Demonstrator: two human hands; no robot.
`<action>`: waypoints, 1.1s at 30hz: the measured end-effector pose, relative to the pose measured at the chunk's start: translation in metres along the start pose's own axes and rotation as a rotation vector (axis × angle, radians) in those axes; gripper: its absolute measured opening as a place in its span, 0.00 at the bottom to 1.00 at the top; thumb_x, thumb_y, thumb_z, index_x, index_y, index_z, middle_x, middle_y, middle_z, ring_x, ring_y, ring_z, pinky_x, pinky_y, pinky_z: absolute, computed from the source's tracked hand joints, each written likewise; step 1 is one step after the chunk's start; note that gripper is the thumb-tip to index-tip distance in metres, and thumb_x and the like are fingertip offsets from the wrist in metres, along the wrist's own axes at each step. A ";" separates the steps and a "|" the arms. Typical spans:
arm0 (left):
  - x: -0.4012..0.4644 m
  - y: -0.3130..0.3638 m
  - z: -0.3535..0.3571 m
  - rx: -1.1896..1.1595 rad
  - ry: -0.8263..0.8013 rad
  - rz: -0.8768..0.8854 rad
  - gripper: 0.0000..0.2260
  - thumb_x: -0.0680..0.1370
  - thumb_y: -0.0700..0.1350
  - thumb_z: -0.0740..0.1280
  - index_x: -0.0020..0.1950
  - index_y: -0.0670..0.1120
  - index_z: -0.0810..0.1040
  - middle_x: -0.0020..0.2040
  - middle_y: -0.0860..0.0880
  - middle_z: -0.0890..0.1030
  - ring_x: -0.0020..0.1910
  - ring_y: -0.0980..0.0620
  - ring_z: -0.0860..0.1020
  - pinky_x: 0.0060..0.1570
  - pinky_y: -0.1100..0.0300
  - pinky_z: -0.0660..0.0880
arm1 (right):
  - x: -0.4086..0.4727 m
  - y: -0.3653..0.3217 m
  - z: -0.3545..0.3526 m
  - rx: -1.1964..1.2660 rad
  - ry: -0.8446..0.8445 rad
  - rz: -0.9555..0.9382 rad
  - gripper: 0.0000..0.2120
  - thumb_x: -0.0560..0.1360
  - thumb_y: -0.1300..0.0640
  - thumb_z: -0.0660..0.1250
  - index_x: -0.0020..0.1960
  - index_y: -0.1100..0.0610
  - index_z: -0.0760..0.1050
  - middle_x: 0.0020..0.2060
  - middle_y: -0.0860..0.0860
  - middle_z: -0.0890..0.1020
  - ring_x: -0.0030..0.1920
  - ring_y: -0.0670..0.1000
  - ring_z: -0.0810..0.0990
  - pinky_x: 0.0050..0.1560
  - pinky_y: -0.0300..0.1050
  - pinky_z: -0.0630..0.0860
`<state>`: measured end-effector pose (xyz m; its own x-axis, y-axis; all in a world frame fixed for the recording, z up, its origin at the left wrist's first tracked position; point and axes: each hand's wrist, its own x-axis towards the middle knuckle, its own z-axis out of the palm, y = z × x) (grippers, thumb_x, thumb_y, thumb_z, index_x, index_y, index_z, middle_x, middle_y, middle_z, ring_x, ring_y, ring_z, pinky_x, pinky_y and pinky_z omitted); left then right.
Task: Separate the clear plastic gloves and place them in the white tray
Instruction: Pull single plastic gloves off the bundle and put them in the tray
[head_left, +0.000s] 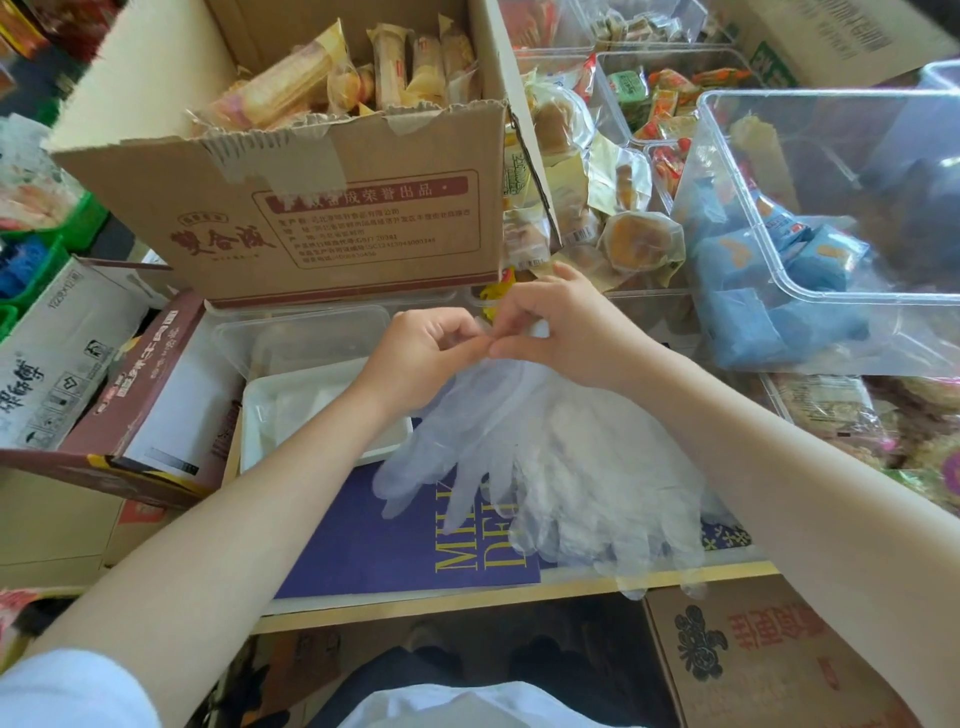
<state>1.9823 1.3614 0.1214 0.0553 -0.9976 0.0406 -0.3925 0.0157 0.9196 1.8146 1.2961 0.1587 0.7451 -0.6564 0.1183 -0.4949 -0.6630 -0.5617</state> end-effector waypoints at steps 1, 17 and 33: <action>-0.001 -0.001 0.000 -0.024 0.020 -0.017 0.11 0.70 0.57 0.69 0.32 0.52 0.78 0.31 0.45 0.76 0.31 0.56 0.69 0.34 0.60 0.65 | 0.001 0.000 -0.002 0.038 -0.010 0.019 0.07 0.71 0.53 0.72 0.43 0.57 0.78 0.38 0.47 0.79 0.44 0.52 0.78 0.56 0.35 0.66; -0.018 -0.012 -0.010 0.038 -0.119 -0.187 0.10 0.78 0.48 0.64 0.42 0.48 0.81 0.36 0.48 0.83 0.34 0.50 0.74 0.35 0.60 0.68 | -0.006 0.039 -0.001 0.358 0.018 0.286 0.07 0.74 0.65 0.64 0.48 0.58 0.79 0.41 0.59 0.81 0.40 0.56 0.77 0.49 0.53 0.76; -0.011 -0.013 -0.020 0.209 -0.375 -0.327 0.08 0.76 0.47 0.67 0.39 0.45 0.80 0.36 0.56 0.82 0.37 0.62 0.78 0.43 0.75 0.69 | -0.014 0.065 -0.005 0.167 -0.089 0.229 0.06 0.77 0.59 0.63 0.44 0.61 0.75 0.32 0.47 0.76 0.31 0.47 0.72 0.37 0.44 0.71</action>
<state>2.0056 1.3734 0.1166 -0.1117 -0.9042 -0.4122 -0.5862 -0.2750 0.7620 1.7697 1.2608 0.1249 0.6625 -0.7430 -0.0951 -0.5797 -0.4281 -0.6933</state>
